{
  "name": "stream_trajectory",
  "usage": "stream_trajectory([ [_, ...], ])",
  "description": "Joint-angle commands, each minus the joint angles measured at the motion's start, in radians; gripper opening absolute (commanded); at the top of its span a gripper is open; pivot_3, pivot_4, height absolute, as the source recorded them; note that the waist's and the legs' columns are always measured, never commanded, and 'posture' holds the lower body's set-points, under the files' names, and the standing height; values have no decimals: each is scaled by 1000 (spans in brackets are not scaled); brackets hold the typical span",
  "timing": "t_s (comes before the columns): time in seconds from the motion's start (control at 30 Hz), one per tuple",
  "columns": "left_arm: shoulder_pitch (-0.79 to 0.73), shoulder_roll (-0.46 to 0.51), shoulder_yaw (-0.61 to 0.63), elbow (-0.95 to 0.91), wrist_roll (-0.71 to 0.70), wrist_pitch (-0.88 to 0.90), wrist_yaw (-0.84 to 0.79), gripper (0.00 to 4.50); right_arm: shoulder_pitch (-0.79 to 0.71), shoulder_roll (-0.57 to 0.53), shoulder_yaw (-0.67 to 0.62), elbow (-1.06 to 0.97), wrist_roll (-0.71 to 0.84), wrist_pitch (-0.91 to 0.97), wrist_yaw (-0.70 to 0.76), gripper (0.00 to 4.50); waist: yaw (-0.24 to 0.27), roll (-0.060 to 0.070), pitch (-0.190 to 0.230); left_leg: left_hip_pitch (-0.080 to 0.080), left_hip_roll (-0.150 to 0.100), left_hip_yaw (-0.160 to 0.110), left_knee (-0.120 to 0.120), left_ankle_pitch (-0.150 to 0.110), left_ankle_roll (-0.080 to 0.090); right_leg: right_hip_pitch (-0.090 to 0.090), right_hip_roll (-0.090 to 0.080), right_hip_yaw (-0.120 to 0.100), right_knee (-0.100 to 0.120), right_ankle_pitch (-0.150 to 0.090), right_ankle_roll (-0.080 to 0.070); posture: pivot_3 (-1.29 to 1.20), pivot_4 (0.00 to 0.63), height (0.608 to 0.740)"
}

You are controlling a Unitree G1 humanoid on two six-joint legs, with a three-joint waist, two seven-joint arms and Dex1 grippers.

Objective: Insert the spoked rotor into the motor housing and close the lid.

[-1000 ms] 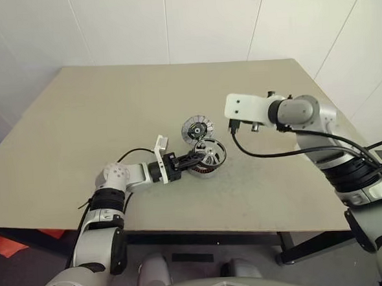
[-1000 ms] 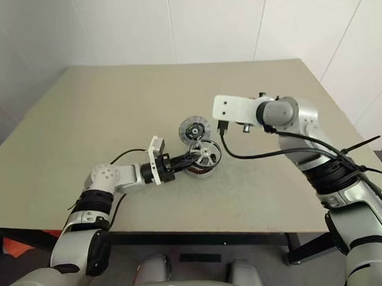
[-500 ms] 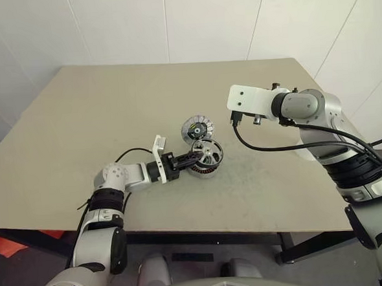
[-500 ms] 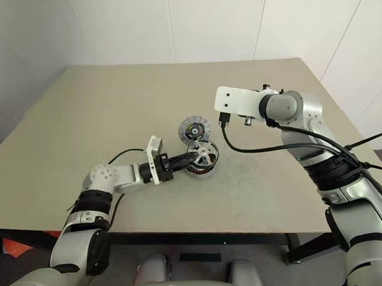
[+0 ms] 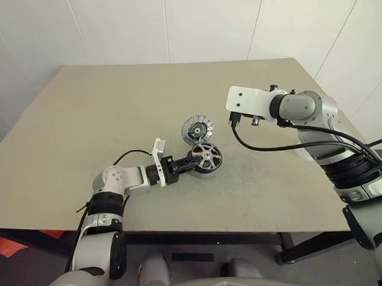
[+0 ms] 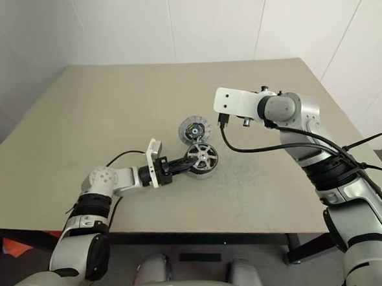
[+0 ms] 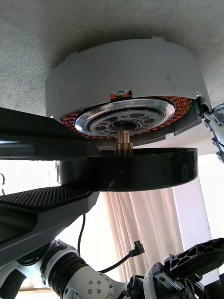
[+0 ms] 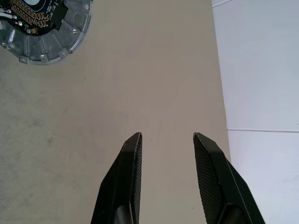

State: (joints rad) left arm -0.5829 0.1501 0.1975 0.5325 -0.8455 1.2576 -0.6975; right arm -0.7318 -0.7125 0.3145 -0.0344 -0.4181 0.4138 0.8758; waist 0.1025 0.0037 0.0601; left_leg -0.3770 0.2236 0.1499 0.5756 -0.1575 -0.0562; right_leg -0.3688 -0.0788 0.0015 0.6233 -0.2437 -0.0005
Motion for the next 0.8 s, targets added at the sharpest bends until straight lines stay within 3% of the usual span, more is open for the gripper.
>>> stream_trajectory([
  [0.03, -19, -1, 6, -31, 0, -14, -19, 813, -16, -2, -25, -14, 2, -11, -13, 1934, 0, 0, 0, 0, 0, 0, 0, 0, 0, 0, 0, 0, 0, 0, 0, 0, 0, 740],
  [0.2, -29, -7, 37, -7, 3, -21, -1, 2265, -17, -3, -25, -11, 1, -11, -15, 1940, 1, 0, 0, 1, 0, 0, 0, 0, 0, 1, 0, 0, 0, 0, 0, 0, 0, 740],
  [0.8, 1, 47, 192, -142, -86, 35, 43, 2265, -2, 7, -18, -16, 21, -21, 7, 1940, -2, 0, 0, -1, 0, 0, 0, 0, 1, -1, 0, 0, -1, 0, 0, 0, 0, 740],
])
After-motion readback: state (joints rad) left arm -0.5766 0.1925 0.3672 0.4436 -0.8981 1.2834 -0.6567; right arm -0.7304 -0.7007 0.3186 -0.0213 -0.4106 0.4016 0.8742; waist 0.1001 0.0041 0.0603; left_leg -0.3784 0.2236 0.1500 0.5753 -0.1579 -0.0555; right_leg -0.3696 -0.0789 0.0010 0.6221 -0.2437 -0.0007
